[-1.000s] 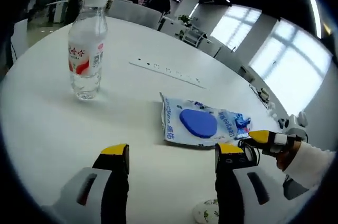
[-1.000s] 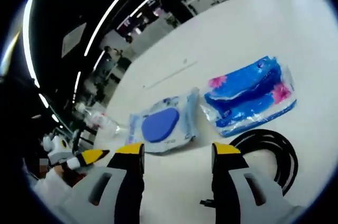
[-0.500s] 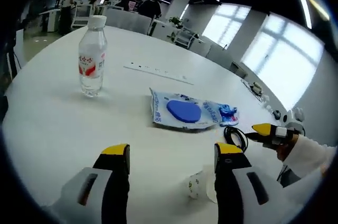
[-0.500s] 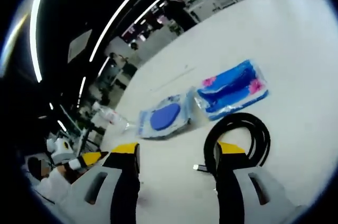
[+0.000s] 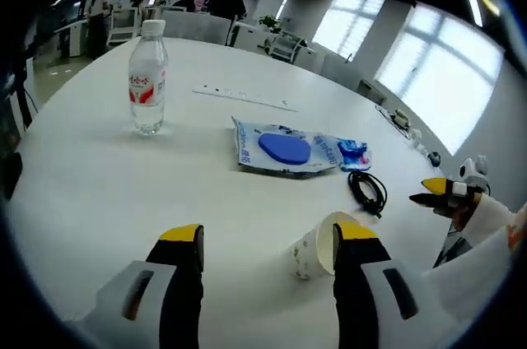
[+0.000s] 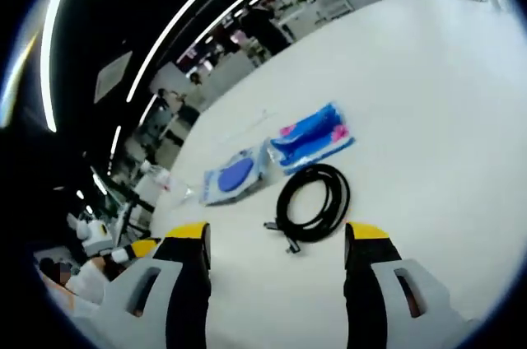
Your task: Arrange the tabletop items into an orderly group along one side of the table until the central work area is clear of visible clutter.
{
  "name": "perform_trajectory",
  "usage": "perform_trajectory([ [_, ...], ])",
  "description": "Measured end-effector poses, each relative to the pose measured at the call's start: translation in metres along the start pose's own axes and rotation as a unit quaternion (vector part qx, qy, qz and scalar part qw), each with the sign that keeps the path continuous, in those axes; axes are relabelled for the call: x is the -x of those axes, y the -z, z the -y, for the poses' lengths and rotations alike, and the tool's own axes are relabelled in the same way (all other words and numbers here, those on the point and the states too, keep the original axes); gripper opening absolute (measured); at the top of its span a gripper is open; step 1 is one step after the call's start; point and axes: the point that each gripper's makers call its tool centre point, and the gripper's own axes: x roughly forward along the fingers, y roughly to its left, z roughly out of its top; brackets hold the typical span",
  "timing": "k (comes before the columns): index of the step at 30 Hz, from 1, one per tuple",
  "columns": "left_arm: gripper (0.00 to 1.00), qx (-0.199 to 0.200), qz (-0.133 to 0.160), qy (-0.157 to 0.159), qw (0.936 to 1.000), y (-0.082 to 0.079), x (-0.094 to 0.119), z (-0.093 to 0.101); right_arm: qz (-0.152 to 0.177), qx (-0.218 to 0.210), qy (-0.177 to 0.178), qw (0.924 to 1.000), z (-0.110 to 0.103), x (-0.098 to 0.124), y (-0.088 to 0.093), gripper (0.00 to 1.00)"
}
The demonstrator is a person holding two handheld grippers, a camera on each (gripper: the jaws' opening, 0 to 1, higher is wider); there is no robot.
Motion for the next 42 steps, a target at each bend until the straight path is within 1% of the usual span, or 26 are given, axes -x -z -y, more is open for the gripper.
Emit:
perform_trajectory([
  [3, 0.62, 0.007, 0.0, 0.009, 0.9999, 0.0, -0.002, 0.002, -0.003, -0.012, 0.005, 0.9999, 0.007, -0.001, 0.004, 0.63],
  [6, 0.61, 0.029, -0.003, 0.007, 0.9995, 0.003, -0.004, 0.001, -0.005, -0.011, 0.006, 0.9999, 0.005, -0.001, 0.004, 0.62],
  [8, 0.61, 0.027, 0.0, 0.006, 0.9996, 0.001, -0.002, 0.003, -0.001, -0.011, 0.001, 0.9999, 0.003, -0.003, 0.002, 0.62],
  [9, 0.61, 0.021, 0.0, 0.006, 0.9998, 0.0, -0.001, 0.005, 0.0, -0.012, -0.003, 0.9999, 0.001, -0.004, 0.001, 0.62],
  [12, 0.6, -0.026, -0.005, 0.008, 0.9996, -0.002, 0.002, 0.009, -0.003, -0.015, -0.012, 0.9998, -0.004, -0.007, 0.001, 0.6],
  [13, 0.58, -0.041, -0.004, 0.012, 0.9991, -0.003, 0.002, 0.012, -0.008, -0.021, -0.015, 0.9996, -0.005, -0.008, 0.002, 0.58],
  [14, 0.56, -0.061, -0.004, 0.026, 0.9978, -0.002, 0.002, 0.017, -0.01, -0.024, -0.015, 0.9995, -0.006, -0.009, 0.003, 0.55],
  [16, 0.5, -0.074, -0.016, 0.033, 0.9966, 0.003, 0.003, 0.021, -0.015, -0.026, -0.017, 0.9994, -0.006, -0.009, 0.005, 0.53],
  [19, 0.48, -0.08, -0.019, 0.047, 0.9955, 0.005, 0.007, 0.03, -0.018, -0.019, -0.018, 0.9995, -0.006, -0.009, 0.007, 0.54],
  [21, 0.44, -0.114, -0.025, 0.06, 0.9914, 0.006, 0.012, 0.039, -0.017, -0.02, -0.018, 0.9995, -0.006, -0.008, 0.008, 0.53],
  [23, 0.37, -0.158, -0.048, 0.08, 0.9831, 0.013, 0.016, 0.049, -0.016, -0.03, -0.016, 0.9993, -0.003, -0.007, 0.008, 0.53],
  [24, 0.33, -0.187, -0.07, 0.087, 0.976, 0.019, 0.019, 0.055, -0.017, -0.036, -0.018, 0.999, -0.002, -0.007, 0.009, 0.53],
  [25, 0.33, -0.204, -0.074, 0.09, 0.9721, 0.02, 0.02, 0.058, -0.017, -0.035, -0.017, 0.9991, -0.001, -0.007, 0.009, 0.53],
  [26, 0.34, -0.227, -0.077, 0.095, 0.9662, 0.021, 0.021, 0.064, -0.017, -0.034, -0.016, 0.9991, 0.0, -0.006, 0.01, 0.53],
  [27, 0.35, -0.237, -0.074, 0.097, 0.9638, 0.02, 0.022, 0.067, -0.02, -0.033, -0.015, 0.9991, 0.0, -0.006, 0.011, 0.53],
  [29, 0.35, -0.262, -0.081, 0.11, 0.9555, 0.02, 0.024, 0.078, -0.026, -0.031, -0.013, 0.9991, 0.001, -0.005, 0.015, 0.53],
  [31, 0.31, -0.302, -0.1, 0.124, 0.94, 0.027, 0.024, 0.085, -0.028, -0.033, -0.014, 0.999, 0.001, -0.006, 0.017, 0.52],
  [32, 0.3, -0.336, -0.111, 0.129, 0.9266, 0.031, 0.022, 0.088, -0.027, -0.037, -0.015, 0.9988, 0.001, -0.007, 0.017, 0.52],
  [33, 0.29, -0.358, -0.12, 0.13, 0.9168, 0.035, 0.02, 0.09, -0.027, -0.043, -0.016, 0.9986, 0.001, -0.007, 0.017, 0.52],
  [34, 0.29, -0.382, -0.133, 0.128, 0.9053, 0.04, 0.016, 0.091, -0.027, -0.044, -0.017, 0.9985, 0.0, -0.007, 0.017, 0.52],
  [36, 0.3, -0.405, -0.148, 0.134, 0.8921, 0.048, 0.011, 0.095, -0.03, -0.041, -0.015, 0.9986, 0.0, -0.008, 0.018, 0.51],
  [37, 0.29, -0.418, -0.158, 0.137, 0.8841, 0.054, 0.007, 0.097, -0.032, -0.036, -0.013, 0.9988, 0.0, -0.007, 0.018, 0.51],
  [38, 0.27, -0.426, -0.163, 0.135, 0.8794, 0.056, 0.004, 0.098, -0.032, -0.032, -0.013, 0.9989, 0.0, -0.007, 0.018, 0.51],
  [39, 0.23, -0.44, -0.173, 0.127, 0.8721, 0.059, 0.0, 0.096, -0.032, -0.031, -0.014, 0.9989, 0.0, -0.007, 0.018, 0.51],
  [40, 0.2, -0.448, -0.177, 0.121, 0.8679, 0.061, -0.004, 0.094, -0.032, -0.031, -0.014, 0.9989, 0.0, -0.007, 0.019, 0.51],
  [42, 0.1, -0.451, -0.178, 0.116, 0.8666, 0.063, -0.011, 0.094, -0.032, -0.036, -0.015, 0.9987, 0.0, -0.005, 0.021, 0.5],
])
